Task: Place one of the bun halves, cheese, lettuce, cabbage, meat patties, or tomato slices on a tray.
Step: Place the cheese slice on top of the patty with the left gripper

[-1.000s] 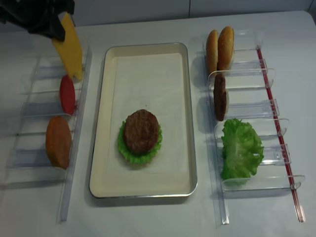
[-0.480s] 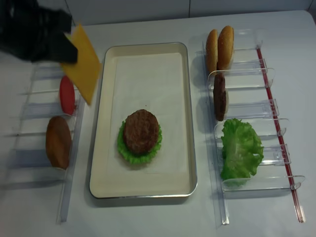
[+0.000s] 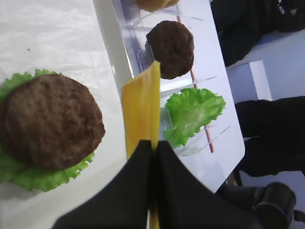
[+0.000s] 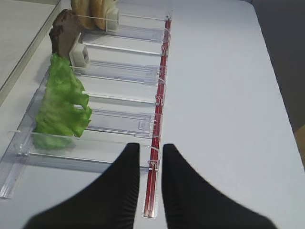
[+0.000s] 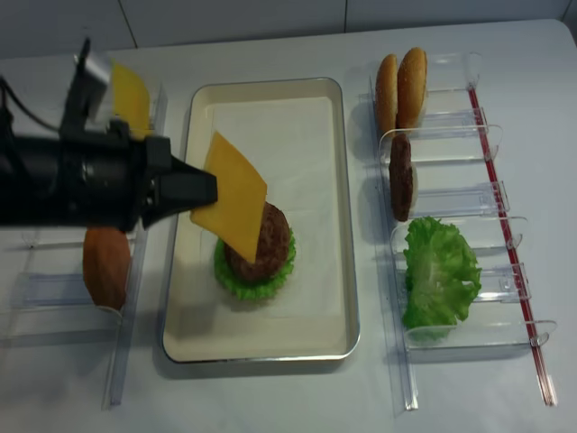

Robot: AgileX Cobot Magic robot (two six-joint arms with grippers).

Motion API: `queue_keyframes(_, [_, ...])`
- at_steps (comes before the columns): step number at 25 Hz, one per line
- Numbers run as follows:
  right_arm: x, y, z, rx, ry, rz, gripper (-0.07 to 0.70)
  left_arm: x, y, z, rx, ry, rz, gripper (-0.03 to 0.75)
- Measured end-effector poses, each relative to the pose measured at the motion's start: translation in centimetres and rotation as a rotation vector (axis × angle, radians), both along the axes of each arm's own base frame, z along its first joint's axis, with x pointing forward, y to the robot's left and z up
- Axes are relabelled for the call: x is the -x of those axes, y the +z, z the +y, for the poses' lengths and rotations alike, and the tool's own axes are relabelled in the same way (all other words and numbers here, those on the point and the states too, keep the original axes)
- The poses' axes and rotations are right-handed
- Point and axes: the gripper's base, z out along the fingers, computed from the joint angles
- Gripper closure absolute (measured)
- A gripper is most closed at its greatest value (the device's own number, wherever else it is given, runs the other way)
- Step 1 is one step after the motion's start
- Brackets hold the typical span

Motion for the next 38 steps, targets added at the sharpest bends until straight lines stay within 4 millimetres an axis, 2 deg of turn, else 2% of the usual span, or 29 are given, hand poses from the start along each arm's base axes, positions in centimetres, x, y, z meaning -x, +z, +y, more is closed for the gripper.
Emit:
queue_keyframes(5, [0.0, 0.0, 0.0, 0.0, 0.0, 0.0, 0.475, 0.8, -2.7, -0.1, 0.088, 0.082, -0.003, 0.729])
queue_keyframes(8, [0.0, 0.0, 0.0, 0.0, 0.0, 0.0, 0.475, 1.0, -3.2, -0.2, 0.146, 0.131, -0.021, 0.729])
queue_keyframes(16, [0.0, 0.0, 0.0, 0.0, 0.0, 0.0, 0.475, -0.4, -5.1, -1.9, 0.213, 0.136, 0.017, 0.729])
queue_keyframes(24, [0.0, 0.0, 0.0, 0.0, 0.0, 0.0, 0.475, -1.5, -7.5, -2.1, 0.197, 0.144, 0.087, 0.729])
queue_keyframes(38, [0.0, 0.0, 0.0, -0.003, -0.002, 0.0, 0.475, -1.5, -9.1, -1.7, 0.094, 0.157, 0.161, 0.729])
